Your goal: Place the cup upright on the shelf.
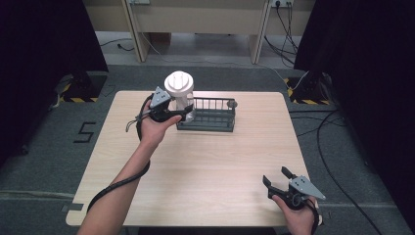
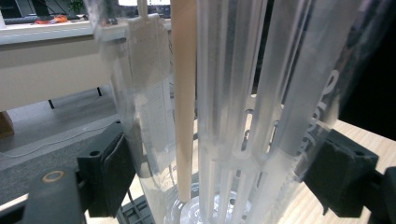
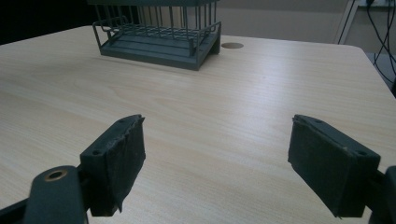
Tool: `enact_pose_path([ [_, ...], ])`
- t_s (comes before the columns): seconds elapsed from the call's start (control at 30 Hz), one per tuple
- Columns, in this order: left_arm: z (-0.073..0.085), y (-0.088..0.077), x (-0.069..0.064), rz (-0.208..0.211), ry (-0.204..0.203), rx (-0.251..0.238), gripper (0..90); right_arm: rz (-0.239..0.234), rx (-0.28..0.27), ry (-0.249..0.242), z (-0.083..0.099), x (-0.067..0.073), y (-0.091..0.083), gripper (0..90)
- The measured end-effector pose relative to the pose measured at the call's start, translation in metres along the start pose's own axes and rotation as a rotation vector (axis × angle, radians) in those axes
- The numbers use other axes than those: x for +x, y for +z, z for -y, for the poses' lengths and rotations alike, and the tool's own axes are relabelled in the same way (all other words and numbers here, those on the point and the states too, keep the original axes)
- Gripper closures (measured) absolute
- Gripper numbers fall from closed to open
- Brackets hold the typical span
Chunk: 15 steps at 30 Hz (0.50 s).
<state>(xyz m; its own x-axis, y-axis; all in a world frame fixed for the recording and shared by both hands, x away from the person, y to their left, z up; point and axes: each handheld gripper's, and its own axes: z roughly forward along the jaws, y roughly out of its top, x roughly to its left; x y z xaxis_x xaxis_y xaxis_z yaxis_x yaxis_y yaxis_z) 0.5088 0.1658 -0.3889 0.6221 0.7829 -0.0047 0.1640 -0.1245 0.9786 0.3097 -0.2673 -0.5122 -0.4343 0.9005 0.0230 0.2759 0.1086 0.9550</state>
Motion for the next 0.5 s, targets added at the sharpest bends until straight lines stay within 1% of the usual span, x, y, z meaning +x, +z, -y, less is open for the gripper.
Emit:
enact_pose_path([
  [0.3, -0.012, 0.011, 0.0, 0.0, -0.003, -0.017, 17.9, 0.0, -0.007, -0.005, 0.0, 0.0, 0.0, 19.4],
  [0.33, -0.014, 0.015, 0.0, 0.002, 0.0, -0.017, 17.9, 0.001, -0.005, -0.005, 0.0, 0.0, 0.0, 19.3],
  [0.5, -0.018, 0.02, 0.0, 0.0, -0.001, -0.018, 17.9, 0.002, -0.006, -0.008, 0.0, -0.001, 0.0, 19.3],
])
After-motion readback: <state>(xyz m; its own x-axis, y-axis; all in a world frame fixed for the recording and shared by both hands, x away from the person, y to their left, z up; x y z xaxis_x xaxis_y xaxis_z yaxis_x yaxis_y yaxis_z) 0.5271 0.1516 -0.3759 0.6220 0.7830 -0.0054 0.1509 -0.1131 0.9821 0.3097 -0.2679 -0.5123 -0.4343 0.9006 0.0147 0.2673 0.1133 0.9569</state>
